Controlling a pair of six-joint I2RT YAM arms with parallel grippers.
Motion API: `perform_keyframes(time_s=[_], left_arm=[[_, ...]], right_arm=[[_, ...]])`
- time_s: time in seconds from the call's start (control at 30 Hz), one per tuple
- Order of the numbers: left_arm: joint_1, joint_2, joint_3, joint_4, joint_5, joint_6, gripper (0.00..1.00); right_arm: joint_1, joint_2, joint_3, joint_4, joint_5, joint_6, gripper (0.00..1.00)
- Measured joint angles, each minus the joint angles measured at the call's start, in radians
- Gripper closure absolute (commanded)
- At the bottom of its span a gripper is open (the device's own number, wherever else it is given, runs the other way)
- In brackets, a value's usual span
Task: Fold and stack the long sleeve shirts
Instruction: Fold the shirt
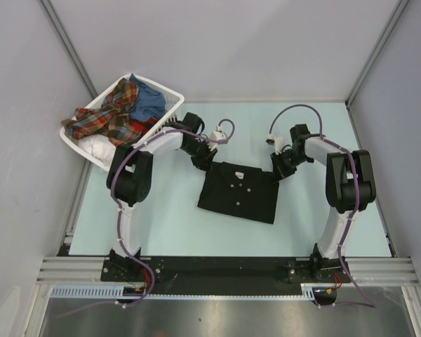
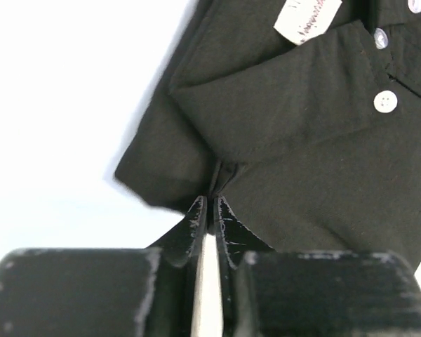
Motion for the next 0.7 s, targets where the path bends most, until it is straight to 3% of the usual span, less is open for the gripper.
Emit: perform_keyframes(time_s=[0.07, 0.13, 0.2, 0.33, 0.43, 0.53, 0.6, 0.7], left_arm=[[0.018, 0.000, 0.000, 0.027, 0.003, -0.034, 0.66], [0.049, -0.002, -0.009, 0.064, 0.006, -0.076, 0.53], [0.087, -0.025, -0.046, 0.101, 0.012, -0.121, 0.47], [0.162, -0.195, -0.214, 0.141, 0.066, -0.220, 0.37], [0.156, -0.399, -0.359, 0.184, 0.164, -0.332, 0.36], [0.061, -0.543, -0.499, 0.280, 0.289, -0.458, 0.35], [-0.011, -0.556, -0.579, 0.353, 0.352, -0.531, 0.36], [-0.101, -0.447, -0.640, 0.444, 0.412, -0.628, 0.38]], right_arm=[[-0.001, 0.000, 0.006, 0.025, 0.014, 0.016, 0.97], [-0.005, 0.001, 0.025, 0.043, 0.032, 0.039, 0.81], [-0.013, 0.001, 0.058, 0.045, 0.042, 0.066, 0.62], [-0.033, -0.050, 0.076, 0.051, 0.000, 0.130, 0.48], [-0.038, -0.190, 0.011, 0.067, -0.097, 0.216, 0.49], [-0.002, -0.335, -0.090, 0.113, -0.241, 0.318, 0.52], [0.040, -0.371, -0.165, 0.158, -0.328, 0.377, 0.54], [0.115, -0.333, -0.291, 0.201, -0.429, 0.435, 0.56]])
